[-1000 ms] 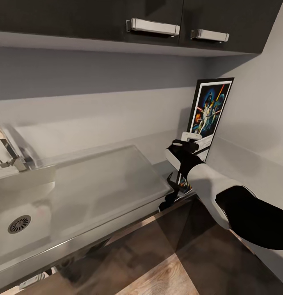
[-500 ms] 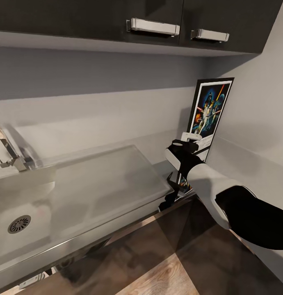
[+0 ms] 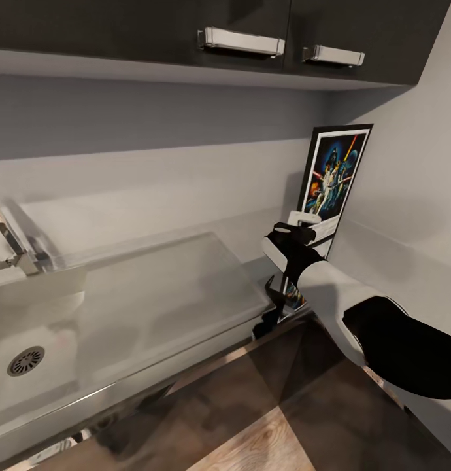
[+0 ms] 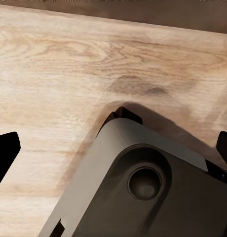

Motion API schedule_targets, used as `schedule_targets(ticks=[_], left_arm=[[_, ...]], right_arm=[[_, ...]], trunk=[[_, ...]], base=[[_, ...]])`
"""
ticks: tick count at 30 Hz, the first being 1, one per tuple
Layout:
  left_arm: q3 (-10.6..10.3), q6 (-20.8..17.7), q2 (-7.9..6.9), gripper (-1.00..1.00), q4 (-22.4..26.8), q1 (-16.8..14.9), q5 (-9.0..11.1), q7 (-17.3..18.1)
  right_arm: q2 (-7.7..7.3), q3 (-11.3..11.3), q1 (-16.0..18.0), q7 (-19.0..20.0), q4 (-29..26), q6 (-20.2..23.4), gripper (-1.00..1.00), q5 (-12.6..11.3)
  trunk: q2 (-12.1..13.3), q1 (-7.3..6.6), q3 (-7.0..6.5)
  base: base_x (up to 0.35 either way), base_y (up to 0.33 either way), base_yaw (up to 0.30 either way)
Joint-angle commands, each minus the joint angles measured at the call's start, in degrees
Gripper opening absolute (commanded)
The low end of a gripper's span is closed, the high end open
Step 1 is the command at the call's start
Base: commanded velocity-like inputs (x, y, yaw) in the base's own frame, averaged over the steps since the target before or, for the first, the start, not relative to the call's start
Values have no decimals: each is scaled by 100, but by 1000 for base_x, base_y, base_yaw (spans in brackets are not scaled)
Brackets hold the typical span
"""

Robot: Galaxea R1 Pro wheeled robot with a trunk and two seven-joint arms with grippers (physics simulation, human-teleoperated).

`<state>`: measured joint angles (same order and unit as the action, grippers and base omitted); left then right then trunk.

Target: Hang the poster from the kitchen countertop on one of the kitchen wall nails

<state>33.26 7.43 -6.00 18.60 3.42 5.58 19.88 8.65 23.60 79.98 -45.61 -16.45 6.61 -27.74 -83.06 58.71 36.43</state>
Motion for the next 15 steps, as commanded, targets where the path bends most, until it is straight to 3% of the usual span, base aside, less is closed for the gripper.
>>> schedule_targets(ticks=[1,15], left_arm=[[14,-13,1,100,4,1,58,42],[14,-13,2,100,4,1,57,42]], right_arm=[[-4,49,3,-36,-8,60,100,-21],[-4,48,0,-36,-2,28,100,-21]], trunk=[[-2,1,4],[-2,1,4]], base=[[116,-92,0],[21,-17,0]])
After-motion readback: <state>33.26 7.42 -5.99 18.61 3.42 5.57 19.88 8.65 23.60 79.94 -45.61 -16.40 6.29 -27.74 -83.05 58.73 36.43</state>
